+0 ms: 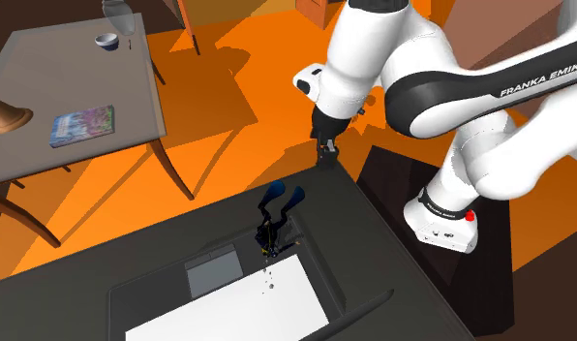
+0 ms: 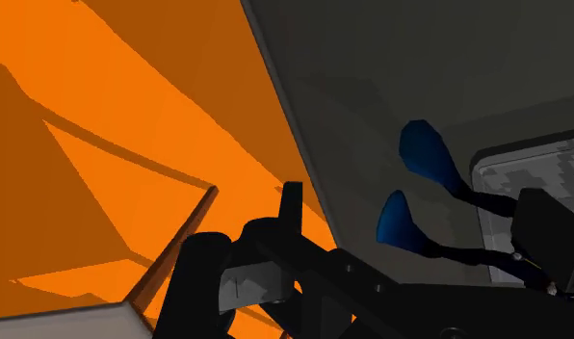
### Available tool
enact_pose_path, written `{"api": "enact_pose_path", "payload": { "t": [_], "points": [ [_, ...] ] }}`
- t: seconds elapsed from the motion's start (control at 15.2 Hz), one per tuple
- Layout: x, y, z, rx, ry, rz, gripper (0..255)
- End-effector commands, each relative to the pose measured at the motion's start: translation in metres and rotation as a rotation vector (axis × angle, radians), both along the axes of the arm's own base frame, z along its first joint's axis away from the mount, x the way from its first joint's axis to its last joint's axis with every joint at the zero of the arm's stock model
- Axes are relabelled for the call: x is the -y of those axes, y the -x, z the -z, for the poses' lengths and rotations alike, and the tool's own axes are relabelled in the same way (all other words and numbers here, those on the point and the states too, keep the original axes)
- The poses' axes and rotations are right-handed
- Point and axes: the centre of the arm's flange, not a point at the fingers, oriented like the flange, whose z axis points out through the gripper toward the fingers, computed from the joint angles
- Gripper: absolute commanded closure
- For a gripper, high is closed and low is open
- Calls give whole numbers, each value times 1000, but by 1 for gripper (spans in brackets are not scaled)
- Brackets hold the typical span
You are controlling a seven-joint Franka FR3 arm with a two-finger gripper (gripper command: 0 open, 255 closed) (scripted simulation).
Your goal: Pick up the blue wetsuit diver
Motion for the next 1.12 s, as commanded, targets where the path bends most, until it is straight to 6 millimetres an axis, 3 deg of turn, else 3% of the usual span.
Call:
{"api": "enact_pose_path", "payload": {
  "t": [0.0,0.86,1.06],
  "points": [
    [-17,5,15,12,-8,-43,0],
    [-143,46,108,78,-53,-317,0],
    [-150,49,123,82,-55,-332,0]
  ]
}}
